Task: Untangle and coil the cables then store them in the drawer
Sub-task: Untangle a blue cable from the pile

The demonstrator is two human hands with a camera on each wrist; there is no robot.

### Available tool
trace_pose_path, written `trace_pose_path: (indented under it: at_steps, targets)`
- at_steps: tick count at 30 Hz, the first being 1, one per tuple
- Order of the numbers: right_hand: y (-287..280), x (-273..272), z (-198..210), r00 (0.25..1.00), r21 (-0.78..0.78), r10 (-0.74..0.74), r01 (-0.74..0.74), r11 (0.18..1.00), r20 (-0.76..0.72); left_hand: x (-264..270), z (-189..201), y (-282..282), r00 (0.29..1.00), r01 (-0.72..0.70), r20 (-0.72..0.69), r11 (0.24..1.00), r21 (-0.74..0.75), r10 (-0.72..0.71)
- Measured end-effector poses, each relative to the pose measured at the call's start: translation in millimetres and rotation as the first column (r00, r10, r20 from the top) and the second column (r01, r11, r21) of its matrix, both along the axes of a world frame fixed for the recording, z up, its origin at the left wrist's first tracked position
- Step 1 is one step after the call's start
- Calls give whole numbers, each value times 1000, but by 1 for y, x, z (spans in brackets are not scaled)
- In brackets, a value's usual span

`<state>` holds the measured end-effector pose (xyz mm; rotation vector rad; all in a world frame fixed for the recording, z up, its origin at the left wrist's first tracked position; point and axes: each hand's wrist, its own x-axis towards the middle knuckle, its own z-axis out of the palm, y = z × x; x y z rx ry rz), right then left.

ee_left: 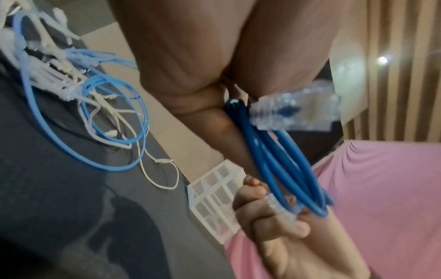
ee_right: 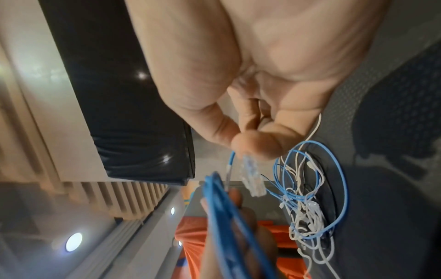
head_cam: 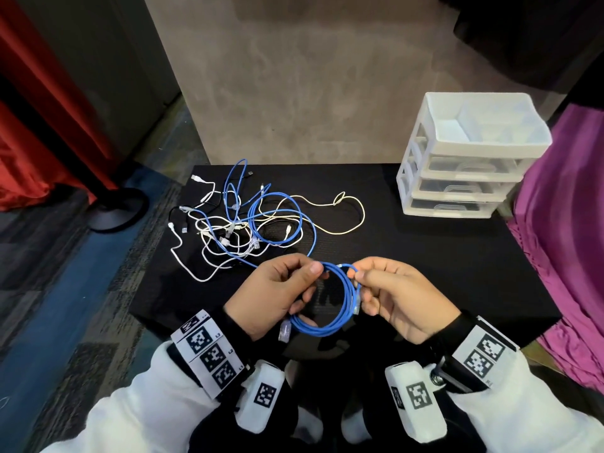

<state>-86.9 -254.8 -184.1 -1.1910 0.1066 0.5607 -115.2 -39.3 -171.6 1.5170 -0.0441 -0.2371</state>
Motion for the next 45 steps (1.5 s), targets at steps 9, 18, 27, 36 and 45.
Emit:
trace_pose_path:
  at_steps: [9,18,27,36,45]
  targets:
    - [-8,-3,4,994,76,51,-44,996,-93,2,-6,-5,984,-153,126,955,254,125]
    - [-1,-15,2,986,70,135,-129,989,-94,-3,-11,-11,972,-220,144,931,291,185]
    - [3,-12,-4,995,-12,49,-50,999,-85,-12,-31,-15,876,-330,473,831,448,93]
    - [5,-13,-10,996,-37,67,-69,997,-55,-15,-42,-15,941,-217,337,822,527,33]
    - [-1,-12,-17,995,-92,86,-90,992,-42,-18,-42,-19,970,-161,238,871,464,53]
